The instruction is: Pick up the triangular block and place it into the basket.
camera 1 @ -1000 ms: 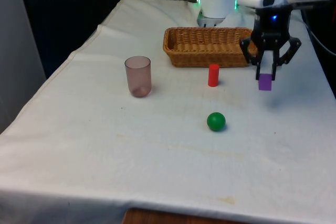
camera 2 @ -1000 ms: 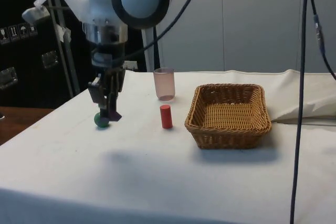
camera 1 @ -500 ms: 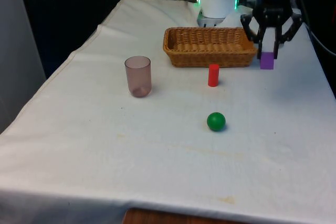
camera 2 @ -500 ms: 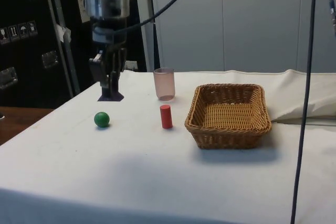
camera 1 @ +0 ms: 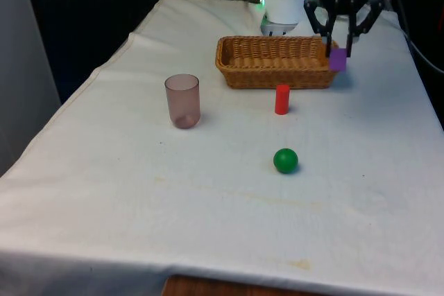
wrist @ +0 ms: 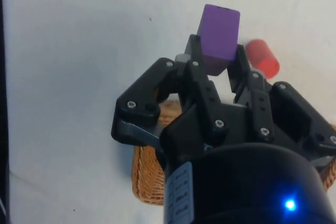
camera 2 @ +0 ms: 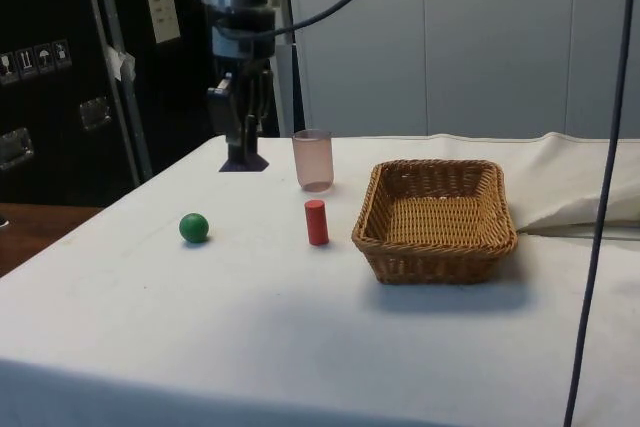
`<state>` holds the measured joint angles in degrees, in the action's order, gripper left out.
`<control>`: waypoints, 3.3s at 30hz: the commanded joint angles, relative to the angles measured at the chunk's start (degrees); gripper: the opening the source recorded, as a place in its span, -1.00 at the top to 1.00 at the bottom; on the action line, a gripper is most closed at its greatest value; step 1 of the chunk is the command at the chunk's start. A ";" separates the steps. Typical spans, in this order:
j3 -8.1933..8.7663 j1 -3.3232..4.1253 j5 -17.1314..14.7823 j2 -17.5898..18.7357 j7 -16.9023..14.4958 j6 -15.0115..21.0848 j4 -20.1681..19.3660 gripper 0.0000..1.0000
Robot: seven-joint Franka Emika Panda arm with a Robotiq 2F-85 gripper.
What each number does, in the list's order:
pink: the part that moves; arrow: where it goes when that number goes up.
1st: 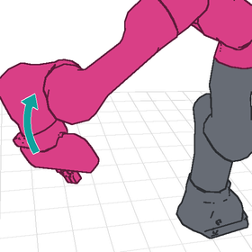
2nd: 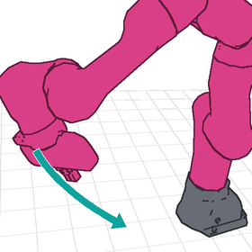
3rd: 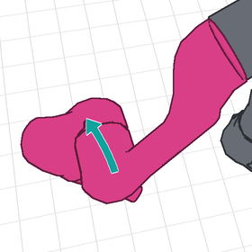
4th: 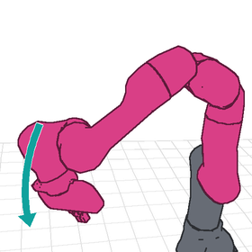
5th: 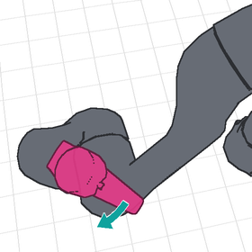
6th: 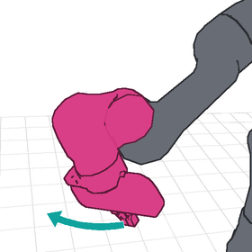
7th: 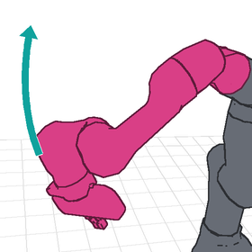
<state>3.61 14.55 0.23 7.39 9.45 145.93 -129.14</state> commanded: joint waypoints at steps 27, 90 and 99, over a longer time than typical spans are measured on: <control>5.79 -0.63 0.06 -11.23 -8.14 3.04 -14.73 0.34; 13.87 -0.23 -0.74 -10.94 -20.51 33.46 -43.32 0.34; 13.41 -0.63 -0.29 -8.71 -19.48 35.81 -43.43 0.19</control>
<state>17.36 13.75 0.23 0.46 -10.37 182.54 -171.72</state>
